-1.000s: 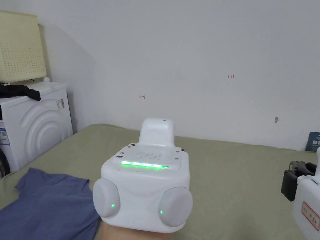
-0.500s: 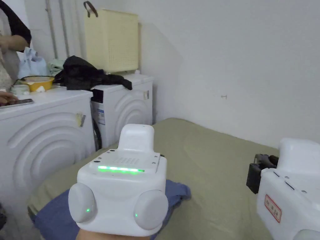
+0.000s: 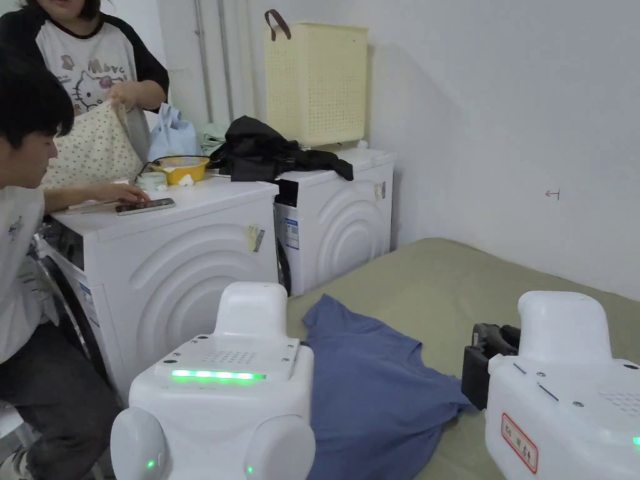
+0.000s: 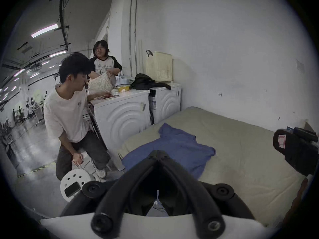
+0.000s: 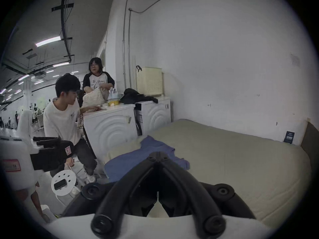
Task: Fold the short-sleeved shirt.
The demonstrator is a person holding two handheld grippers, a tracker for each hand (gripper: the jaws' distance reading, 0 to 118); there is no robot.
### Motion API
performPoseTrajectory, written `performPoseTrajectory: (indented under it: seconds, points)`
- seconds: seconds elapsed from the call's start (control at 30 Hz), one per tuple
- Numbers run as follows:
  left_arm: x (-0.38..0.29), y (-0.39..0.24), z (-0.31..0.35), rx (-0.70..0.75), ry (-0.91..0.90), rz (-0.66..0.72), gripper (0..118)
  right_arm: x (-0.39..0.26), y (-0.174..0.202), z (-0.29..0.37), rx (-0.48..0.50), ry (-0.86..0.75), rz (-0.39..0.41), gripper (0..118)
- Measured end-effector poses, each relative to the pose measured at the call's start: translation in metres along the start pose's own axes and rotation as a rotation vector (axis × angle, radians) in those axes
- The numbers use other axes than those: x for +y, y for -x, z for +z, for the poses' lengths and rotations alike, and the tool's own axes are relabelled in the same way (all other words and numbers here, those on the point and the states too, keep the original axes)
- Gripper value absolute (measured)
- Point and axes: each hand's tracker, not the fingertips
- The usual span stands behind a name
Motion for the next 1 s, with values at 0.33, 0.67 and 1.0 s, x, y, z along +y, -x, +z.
performPoseTrajectory:
  seconds: [0.33, 0.67, 1.0]
  points:
    - [-0.014, -0.011, -0.089, -0.042, 0.149, -0.023, 110, -0.011, -0.004, -0.044, 0.012, 0.038, -0.004, 1]
    - [-0.048, -0.051, -0.331, -0.096, 0.520, -0.159, 115, -0.046, -0.024, -0.083, 0.039, 0.114, 0.016, 1]
    - [-0.115, -0.105, -0.514, 0.006, 0.880, -0.329, 115, -0.091, -0.072, -0.098, 0.018, 0.209, -0.001, 1]
